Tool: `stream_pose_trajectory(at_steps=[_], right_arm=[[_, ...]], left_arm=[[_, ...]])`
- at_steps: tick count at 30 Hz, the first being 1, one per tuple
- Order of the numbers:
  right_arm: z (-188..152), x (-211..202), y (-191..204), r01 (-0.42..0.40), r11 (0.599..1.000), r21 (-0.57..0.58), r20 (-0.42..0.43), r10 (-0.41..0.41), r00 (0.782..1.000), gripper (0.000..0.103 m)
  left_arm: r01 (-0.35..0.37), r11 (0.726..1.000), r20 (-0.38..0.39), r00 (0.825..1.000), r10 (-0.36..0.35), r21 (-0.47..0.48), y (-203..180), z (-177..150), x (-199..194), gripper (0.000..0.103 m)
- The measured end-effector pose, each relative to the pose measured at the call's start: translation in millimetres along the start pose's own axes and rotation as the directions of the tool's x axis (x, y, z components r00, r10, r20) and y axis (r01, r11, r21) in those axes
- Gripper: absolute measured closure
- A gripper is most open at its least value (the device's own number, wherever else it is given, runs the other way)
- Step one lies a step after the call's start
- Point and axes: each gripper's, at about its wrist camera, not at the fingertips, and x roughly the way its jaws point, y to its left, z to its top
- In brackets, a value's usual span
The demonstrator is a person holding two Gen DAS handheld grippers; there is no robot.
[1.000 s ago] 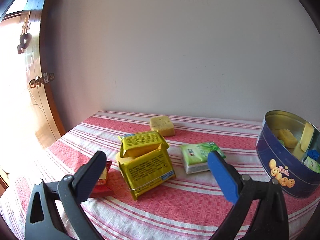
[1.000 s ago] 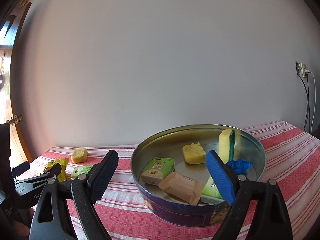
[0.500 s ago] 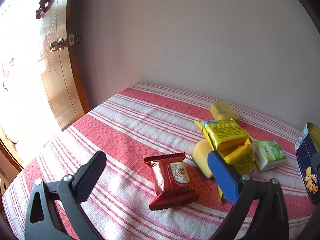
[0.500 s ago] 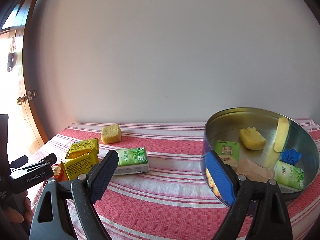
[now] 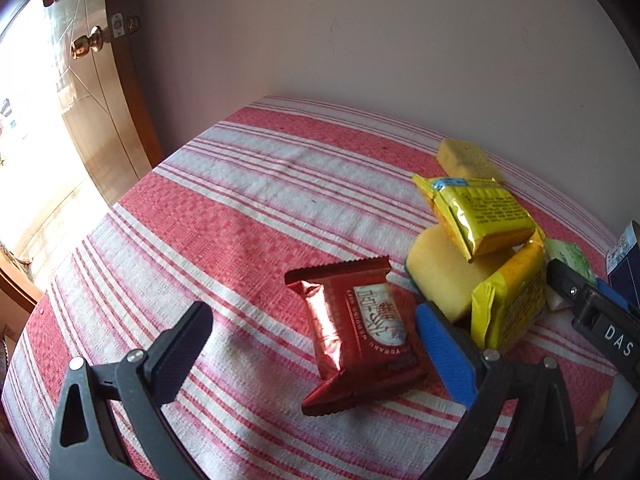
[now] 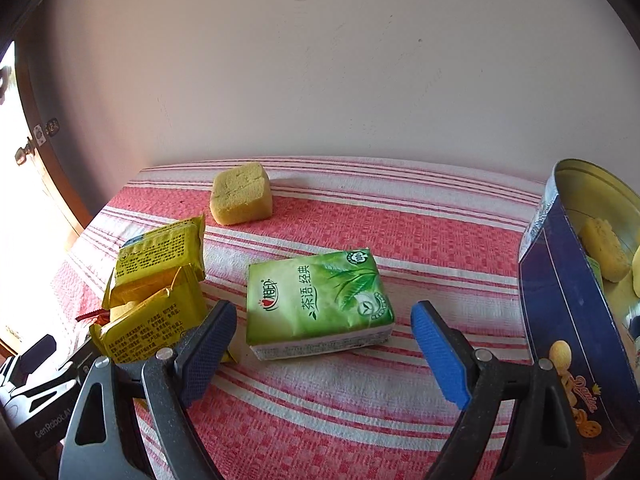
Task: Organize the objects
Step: 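Grasp the red snack packet with the left gripper while the right gripper grasps the green tissue pack, then carry the red packet and green tissue pack over the tin with both grippers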
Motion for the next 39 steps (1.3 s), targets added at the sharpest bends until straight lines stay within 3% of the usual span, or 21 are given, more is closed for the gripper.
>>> stream_pose_trajectory(at_steps=[3, 9, 11, 12, 16, 20, 25, 30, 33, 39], right_arm=[[4.0, 14.9, 0.7, 0.000, 1.000, 0.014, -0.056, 0.001, 0.998, 0.012], [4.6, 22.0, 10.0, 0.056, 0.998, -0.026, -0.076, -0.057, 0.995, 0.014], [2.1, 17.9, 10.1, 0.085, 0.996, -0.033, -0.074, -0.087, 0.993, 0.023], [1.0, 16.2, 9.9, 0.083, 0.996, -0.037, -0.073, -0.086, 0.994, 0.024], [-6.3, 6.2, 1.8, 0.063, 0.998, -0.027, -0.064, -0.065, 0.996, 0.026], [-19.2, -16.8, -17.4, -0.021, 1.000, 0.023, -0.018, 0.022, 1.000, 0.026], [-36.8, -57.6, -30.4, -0.066, 0.997, 0.027, 0.138, 0.062, 0.988, 0.026], [-54.9, -99.0, -44.8, -0.085, 0.996, -0.013, 0.289, 0.085, 0.953, 0.026], [-63.8, -121.0, -50.6, -0.054, 0.998, -0.038, 0.369, 0.064, 0.927, 0.026], [-74.5, -138.8, -65.8, 0.003, 0.998, -0.060, 0.433, 0.023, 0.901, 0.026]], left_arm=[[-0.003, 1.000, -0.058, 0.998, 0.003, 0.000, -2.3, 0.8, 11.3, 0.000], [0.011, 1.000, -0.050, 0.999, -0.011, -0.014, -1.8, -0.2, 8.3, 0.002], [0.023, 0.999, -0.028, 0.999, -0.024, -0.032, 2.1, -0.9, 4.2, 0.018], [0.035, 0.999, -0.017, 0.999, -0.036, -0.041, 4.3, -0.9, 1.5, 0.023], [0.107, 0.993, 0.013, 0.994, -0.107, -0.057, 9.6, -0.8, -3.6, 0.063], [0.170, 0.981, 0.045, 0.985, -0.166, -0.098, 17.1, -0.9, -7.5, 0.064], [0.177, 0.979, 0.188, 0.970, -0.156, -0.102, 19.4, -2.6, -31.4, 0.064], [0.169, 0.983, 0.354, 0.926, -0.133, -0.073, 13.0, -9.2, -61.3, 0.064], [0.157, 0.987, 0.407, 0.904, -0.130, -0.033, -0.5, -15.0, -73.2, 0.064], [0.122, 0.990, 0.428, 0.893, -0.138, 0.066, -41.3, -28.0, -92.1, 0.063]])
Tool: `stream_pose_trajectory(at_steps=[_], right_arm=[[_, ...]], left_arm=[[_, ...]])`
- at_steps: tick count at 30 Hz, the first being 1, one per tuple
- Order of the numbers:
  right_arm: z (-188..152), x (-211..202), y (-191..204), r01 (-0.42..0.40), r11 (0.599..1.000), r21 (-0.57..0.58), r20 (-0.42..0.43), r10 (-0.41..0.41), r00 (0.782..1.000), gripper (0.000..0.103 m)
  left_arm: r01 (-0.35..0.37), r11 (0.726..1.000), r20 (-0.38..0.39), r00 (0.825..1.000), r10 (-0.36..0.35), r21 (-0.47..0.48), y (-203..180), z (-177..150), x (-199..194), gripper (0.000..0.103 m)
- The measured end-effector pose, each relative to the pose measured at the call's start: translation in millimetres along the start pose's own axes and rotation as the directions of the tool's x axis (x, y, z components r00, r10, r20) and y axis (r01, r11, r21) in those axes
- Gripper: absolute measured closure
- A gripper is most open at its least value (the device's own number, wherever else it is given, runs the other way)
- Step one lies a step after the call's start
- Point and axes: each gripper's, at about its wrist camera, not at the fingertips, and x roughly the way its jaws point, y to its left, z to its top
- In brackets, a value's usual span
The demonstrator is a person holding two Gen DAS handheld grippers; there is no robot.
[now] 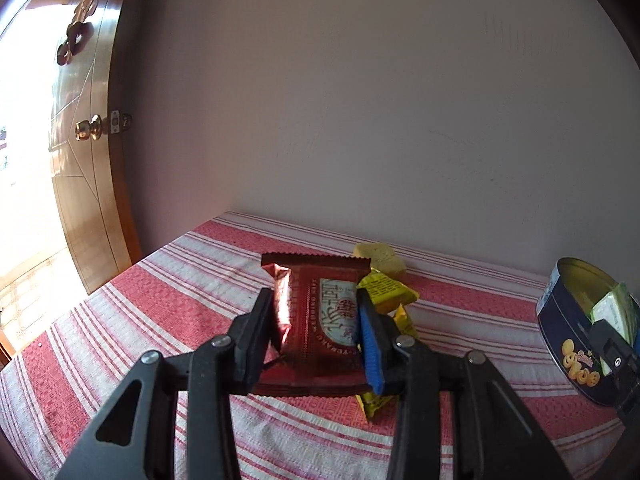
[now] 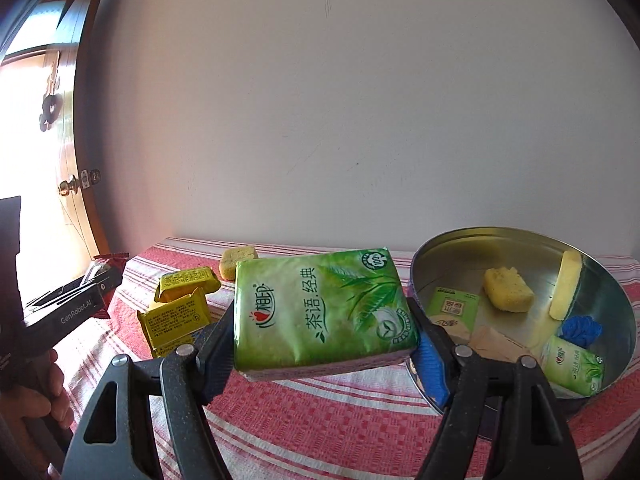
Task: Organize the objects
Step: 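Carry the red packet and green tissue pack over the tin with both grippers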
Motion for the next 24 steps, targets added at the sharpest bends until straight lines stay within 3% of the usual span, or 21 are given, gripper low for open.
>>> stream_pose_trajectory(at_steps=[24], right_arm=[[16.3, -47.3, -81.1, 0.103, 0.994, 0.046, 0.137, -0.108, 0.985, 0.026]], left_arm=[[0.146, 0.981, 0.003, 0.989, -0.148, 0.124, -136.4, -1.7, -15.9, 0.063]])
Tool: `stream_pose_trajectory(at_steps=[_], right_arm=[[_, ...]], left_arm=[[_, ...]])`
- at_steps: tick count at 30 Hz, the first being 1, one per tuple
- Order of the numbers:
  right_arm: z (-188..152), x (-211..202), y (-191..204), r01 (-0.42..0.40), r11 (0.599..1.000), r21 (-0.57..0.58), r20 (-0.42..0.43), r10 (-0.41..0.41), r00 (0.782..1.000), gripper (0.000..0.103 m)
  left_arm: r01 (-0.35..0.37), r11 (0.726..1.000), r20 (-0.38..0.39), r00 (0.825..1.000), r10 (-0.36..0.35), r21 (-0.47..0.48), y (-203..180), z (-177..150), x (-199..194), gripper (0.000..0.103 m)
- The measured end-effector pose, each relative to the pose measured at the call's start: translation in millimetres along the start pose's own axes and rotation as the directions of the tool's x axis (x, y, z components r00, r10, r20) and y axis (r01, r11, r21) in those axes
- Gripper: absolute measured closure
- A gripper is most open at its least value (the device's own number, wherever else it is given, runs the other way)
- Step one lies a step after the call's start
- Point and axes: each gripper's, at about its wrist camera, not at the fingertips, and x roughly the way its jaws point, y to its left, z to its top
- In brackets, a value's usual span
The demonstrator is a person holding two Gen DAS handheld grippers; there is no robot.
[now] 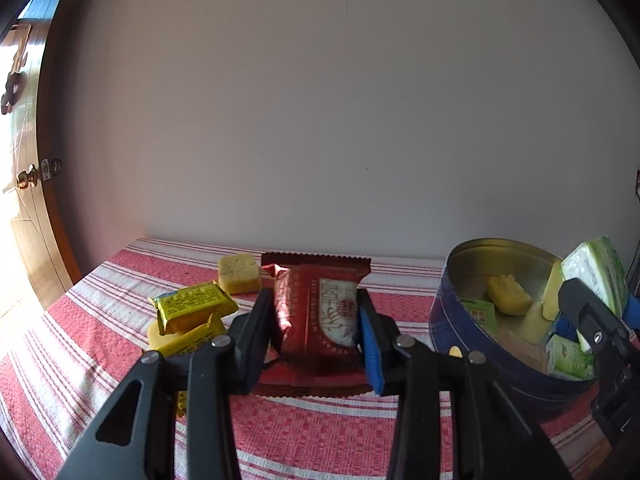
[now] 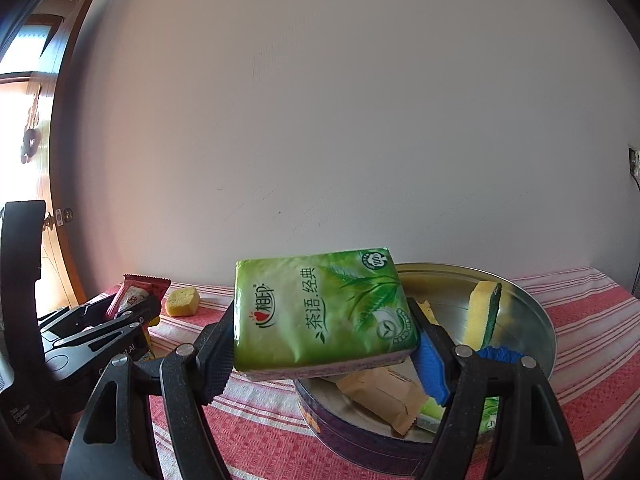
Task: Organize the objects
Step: 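Carry the red packet and green tissue pack over the tin with both grippers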
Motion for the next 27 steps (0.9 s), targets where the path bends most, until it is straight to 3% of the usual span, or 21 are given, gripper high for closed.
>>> stream_pose_trajectory(at_steps=[11, 27], right_arm=[[9.8, -2.3, -30.7, 0.064, 0.998, -0.012, 0.036, -0.064, 0.997, 0.026], [16.3, 15.4, -79.4, 0.184, 0.983, -0.017, 0.025, -0.183, 0.983, 0.026]], left_arm=[[0.048, 0.998, -0.004, 0.999, -0.048, 0.033, -45.5, 4.7, 9.3, 0.064], [0.121, 0.989, -0.019, 0.993, -0.119, 0.081, -105.0, 9.8, 20.9, 0.063]])
